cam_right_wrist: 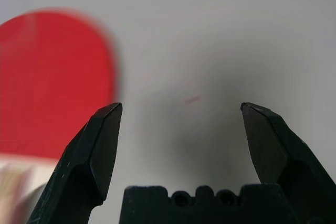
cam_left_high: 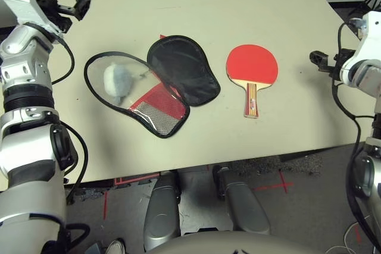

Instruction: Store the ping-pong paddle in its case and zip it.

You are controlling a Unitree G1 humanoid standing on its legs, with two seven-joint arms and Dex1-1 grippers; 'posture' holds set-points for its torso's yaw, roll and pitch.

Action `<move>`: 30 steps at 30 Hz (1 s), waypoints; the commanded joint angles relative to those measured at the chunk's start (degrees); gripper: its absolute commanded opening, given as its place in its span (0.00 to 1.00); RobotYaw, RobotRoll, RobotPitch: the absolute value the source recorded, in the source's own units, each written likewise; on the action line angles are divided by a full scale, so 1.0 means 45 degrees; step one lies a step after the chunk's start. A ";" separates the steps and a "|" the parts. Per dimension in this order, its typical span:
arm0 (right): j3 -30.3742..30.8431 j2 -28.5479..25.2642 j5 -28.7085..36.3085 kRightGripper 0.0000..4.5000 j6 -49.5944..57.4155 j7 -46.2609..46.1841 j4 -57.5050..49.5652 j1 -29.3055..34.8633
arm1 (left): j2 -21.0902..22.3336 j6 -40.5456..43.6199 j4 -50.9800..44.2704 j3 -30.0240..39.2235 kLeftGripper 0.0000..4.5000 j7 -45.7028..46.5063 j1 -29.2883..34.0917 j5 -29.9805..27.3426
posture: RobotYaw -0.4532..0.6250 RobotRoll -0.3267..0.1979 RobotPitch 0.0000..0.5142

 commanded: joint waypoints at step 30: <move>0.2826 0.1129 0.8885 0.99 0.1027 -0.7958 -0.0388 0.0500 | -0.4578 0.2892 -0.5268 -0.2727 1.00 -0.0804 0.2083 -0.0200 | 0.32 0.62 0.45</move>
